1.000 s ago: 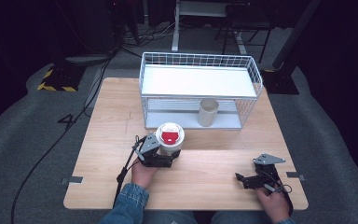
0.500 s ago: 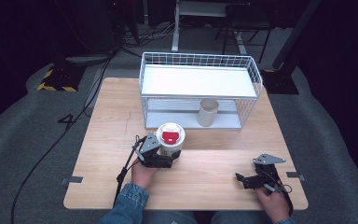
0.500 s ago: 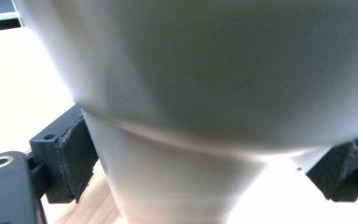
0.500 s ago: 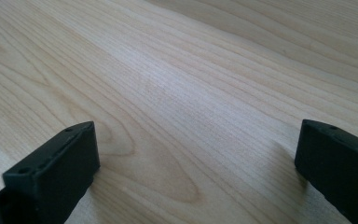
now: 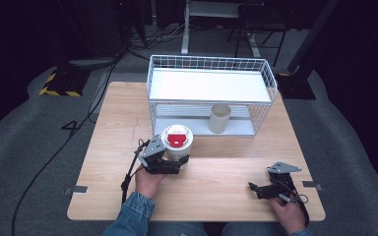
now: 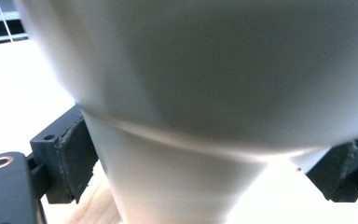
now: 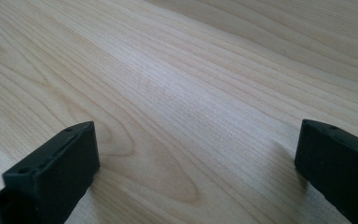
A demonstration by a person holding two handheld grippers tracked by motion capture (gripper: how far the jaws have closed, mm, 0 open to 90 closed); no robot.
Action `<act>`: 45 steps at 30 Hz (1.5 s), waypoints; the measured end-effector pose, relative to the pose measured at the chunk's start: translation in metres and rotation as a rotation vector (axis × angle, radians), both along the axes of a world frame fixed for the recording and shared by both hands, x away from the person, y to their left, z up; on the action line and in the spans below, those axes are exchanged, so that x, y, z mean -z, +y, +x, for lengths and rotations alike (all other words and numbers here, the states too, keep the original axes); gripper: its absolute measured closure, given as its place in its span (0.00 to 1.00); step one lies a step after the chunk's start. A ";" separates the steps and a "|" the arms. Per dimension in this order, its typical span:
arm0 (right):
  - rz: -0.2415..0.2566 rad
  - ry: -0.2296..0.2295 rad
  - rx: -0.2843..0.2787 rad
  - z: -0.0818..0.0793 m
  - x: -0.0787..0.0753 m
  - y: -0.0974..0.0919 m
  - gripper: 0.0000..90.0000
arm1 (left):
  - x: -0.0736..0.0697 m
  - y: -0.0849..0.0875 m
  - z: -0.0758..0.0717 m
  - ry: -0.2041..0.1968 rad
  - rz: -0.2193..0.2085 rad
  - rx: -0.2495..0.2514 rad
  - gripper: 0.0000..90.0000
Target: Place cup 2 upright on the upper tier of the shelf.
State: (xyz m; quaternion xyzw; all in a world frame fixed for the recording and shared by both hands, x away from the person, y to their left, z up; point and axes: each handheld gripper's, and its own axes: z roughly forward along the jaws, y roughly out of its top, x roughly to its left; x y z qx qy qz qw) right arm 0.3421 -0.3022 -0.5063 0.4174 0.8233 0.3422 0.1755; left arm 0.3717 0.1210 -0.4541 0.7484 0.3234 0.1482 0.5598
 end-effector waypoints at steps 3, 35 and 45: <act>0.000 0.000 0.000 0.000 0.000 0.000 0.00 | -0.006 0.001 -0.002 -0.005 -0.004 -0.001 0.12; -0.003 -0.002 -0.001 0.001 0.000 0.001 0.00 | -0.086 -0.001 -0.010 -0.066 0.015 0.010 0.12; -0.005 -0.004 -0.001 0.001 0.000 0.001 0.00 | -0.105 -0.005 -0.002 -0.071 0.016 0.020 0.12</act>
